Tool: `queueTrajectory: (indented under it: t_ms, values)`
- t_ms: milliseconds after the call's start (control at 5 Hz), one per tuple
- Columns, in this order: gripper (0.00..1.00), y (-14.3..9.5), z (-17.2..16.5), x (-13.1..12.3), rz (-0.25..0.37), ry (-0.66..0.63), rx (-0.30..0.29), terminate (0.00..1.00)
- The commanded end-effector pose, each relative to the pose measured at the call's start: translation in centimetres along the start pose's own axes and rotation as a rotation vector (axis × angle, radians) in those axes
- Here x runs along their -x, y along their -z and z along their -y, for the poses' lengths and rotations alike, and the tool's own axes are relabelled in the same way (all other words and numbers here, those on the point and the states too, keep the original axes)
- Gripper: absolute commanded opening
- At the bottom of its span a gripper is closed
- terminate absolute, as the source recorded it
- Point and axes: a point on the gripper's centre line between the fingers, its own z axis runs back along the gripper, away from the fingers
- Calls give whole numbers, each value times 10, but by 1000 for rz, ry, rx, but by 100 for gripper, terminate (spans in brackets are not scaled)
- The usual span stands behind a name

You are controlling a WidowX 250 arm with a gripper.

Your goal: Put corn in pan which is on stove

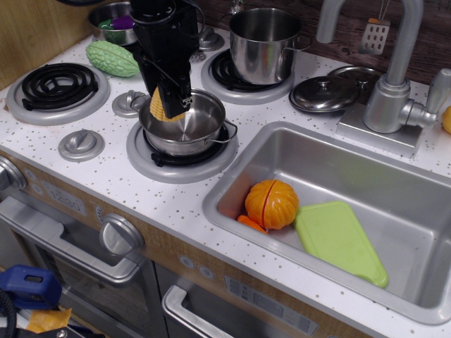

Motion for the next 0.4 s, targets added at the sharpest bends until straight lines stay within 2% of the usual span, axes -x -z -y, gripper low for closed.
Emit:
queueTrajectory:
  t_ms: [0,200]
  values:
    - [100,7,-19,-9,71,25,1,0]
    - [100,11,-19,-10,94,34,16,0]
